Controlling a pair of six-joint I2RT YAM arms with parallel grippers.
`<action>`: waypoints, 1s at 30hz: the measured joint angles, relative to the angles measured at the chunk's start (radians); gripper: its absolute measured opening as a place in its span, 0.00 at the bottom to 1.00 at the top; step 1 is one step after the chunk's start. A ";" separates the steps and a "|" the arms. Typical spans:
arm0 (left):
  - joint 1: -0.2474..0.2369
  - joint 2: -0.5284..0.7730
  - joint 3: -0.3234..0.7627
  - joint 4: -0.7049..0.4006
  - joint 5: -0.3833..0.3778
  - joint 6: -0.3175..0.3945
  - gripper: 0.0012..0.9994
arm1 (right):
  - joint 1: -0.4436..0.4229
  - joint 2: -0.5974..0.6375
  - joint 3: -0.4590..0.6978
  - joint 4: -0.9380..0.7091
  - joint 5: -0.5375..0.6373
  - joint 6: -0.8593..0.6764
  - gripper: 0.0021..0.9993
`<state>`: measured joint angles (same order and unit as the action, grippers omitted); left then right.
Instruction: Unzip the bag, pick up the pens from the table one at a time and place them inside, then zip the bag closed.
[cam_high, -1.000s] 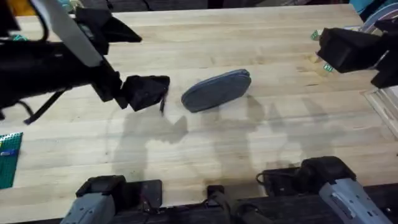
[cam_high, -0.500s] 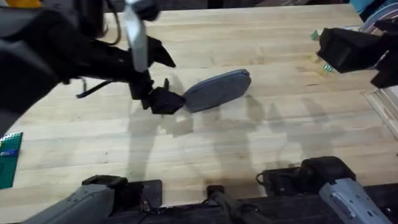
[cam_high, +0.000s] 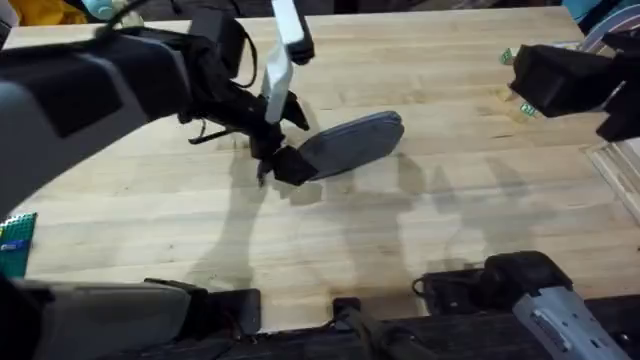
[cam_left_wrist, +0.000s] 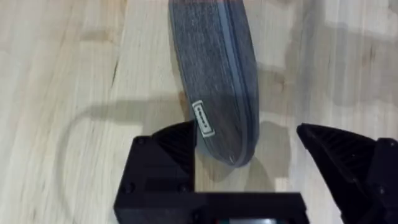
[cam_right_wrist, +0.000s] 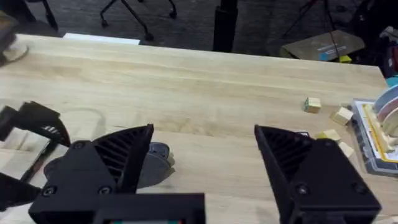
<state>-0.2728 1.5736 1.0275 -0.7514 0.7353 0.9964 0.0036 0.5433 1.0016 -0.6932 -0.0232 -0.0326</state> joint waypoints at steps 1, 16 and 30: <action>-0.008 0.013 0.000 0.008 0.000 0.000 0.99 | 0.000 0.000 0.000 0.000 0.000 0.000 1.00; -0.030 0.089 0.000 0.023 -0.002 0.000 0.99 | 0.000 0.000 0.000 -0.001 -0.046 0.001 1.00; -0.030 0.089 0.000 0.049 -0.011 0.005 0.52 | 0.000 0.000 0.000 -0.001 -0.046 0.003 1.00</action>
<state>-0.3023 1.6627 1.0275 -0.7021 0.7243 1.0019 0.0036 0.5430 1.0016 -0.6937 -0.0689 -0.0299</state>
